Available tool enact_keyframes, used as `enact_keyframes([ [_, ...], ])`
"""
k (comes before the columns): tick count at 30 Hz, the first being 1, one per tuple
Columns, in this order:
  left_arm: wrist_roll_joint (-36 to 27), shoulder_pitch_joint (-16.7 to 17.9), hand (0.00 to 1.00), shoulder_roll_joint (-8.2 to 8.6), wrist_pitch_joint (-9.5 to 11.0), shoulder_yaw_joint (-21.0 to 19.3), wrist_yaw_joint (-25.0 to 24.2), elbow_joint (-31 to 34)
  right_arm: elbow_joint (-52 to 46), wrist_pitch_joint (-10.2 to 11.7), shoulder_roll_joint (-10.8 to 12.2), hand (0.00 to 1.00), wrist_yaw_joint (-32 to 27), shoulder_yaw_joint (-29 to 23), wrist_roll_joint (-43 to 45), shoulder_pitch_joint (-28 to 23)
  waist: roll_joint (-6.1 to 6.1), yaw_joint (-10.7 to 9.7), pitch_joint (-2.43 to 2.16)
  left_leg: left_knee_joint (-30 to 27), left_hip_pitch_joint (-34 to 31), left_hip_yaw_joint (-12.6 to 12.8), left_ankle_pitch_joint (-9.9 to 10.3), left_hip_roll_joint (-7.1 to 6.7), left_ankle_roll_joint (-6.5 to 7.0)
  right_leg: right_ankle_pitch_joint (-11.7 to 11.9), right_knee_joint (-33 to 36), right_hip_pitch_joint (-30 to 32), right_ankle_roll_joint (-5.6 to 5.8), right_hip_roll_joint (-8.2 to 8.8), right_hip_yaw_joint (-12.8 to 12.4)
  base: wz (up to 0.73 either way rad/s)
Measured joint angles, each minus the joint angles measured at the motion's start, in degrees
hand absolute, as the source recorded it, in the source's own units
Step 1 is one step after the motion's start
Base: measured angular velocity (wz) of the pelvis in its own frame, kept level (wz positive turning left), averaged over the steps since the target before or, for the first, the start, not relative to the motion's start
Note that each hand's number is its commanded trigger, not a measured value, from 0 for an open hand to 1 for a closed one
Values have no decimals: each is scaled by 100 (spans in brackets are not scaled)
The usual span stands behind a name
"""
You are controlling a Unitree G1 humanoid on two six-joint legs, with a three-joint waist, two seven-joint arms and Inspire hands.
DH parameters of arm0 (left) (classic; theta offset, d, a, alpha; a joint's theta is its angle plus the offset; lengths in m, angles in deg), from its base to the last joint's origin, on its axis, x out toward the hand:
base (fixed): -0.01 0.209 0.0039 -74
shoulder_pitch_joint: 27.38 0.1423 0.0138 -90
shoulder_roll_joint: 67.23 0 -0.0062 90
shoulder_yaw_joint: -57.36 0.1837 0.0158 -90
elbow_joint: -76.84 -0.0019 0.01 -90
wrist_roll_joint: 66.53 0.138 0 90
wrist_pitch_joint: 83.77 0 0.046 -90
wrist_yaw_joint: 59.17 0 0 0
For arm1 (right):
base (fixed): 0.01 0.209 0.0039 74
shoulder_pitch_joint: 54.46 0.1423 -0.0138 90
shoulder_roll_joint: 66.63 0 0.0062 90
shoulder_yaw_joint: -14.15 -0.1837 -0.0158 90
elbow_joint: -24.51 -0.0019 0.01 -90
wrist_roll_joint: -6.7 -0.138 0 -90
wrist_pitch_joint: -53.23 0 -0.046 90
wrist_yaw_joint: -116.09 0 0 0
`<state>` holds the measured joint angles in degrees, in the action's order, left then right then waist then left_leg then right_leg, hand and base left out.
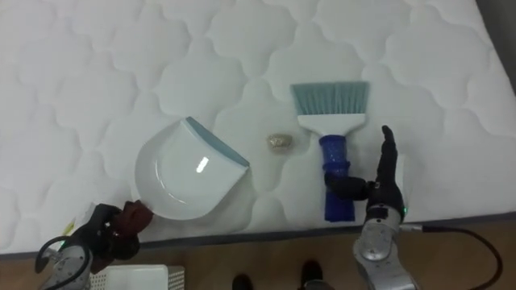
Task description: Clean bed
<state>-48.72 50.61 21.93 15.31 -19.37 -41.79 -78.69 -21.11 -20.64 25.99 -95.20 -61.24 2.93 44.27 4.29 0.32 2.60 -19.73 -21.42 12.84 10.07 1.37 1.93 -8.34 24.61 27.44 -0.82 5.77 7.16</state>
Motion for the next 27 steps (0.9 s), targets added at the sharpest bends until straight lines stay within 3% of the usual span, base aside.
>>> enact_keyframes([
  [19, -23, -105, 100, 0, 5, 53, -2, -138, 261, -121, 7, 0, 355, 215, 157, 112, -7, -7, -2, -12, -1, -12, 0, 4, 0, 9, 3, -11, -12, 0, 23, 0],
  [27, -59, -194, 100, 0, -32, 137, -11, -155, 921, -123, 8, 0, 442, 264, 161, 322, -21, 2, 7, -16, -1, -41, -3, 2, 5, 8, -3, -29, -12, 23, 93, 2],
])
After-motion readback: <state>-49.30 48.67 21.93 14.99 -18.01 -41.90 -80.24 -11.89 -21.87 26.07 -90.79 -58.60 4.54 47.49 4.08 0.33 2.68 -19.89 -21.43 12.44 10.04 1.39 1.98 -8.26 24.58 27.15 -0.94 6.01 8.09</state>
